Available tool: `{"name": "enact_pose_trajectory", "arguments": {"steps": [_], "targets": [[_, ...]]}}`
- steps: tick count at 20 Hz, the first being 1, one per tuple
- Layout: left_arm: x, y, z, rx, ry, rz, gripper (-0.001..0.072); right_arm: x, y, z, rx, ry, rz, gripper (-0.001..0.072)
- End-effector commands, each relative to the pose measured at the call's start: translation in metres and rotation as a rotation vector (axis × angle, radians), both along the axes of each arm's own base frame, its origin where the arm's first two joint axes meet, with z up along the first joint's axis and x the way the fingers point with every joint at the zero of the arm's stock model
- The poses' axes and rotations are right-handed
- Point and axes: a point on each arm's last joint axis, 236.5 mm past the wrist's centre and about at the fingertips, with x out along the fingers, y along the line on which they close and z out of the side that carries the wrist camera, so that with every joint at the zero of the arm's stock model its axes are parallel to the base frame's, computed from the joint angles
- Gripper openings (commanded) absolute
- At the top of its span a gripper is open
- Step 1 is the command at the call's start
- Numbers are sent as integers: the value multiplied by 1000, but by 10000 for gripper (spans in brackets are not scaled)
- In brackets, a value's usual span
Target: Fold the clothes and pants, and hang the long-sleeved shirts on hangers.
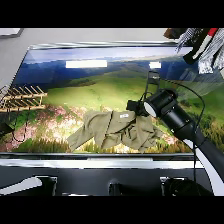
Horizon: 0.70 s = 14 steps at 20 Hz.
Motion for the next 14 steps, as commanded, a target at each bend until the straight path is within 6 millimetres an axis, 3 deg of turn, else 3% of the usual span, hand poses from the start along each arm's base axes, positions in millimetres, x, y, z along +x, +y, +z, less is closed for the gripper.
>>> {"name": "enact_pose_trajectory", "arguments": {"steps": [1,9,14], "targets": [[2,-1,-20,-27,11,-53,603,0,0,0,-1,1,-1,30],[5,1,-39,-40,28,-62,596,0,0,0,-2,0,-1,30],[13,-20,-54,-58,49,-126,595,0,-1,0,-3,0,-1,30]]}}
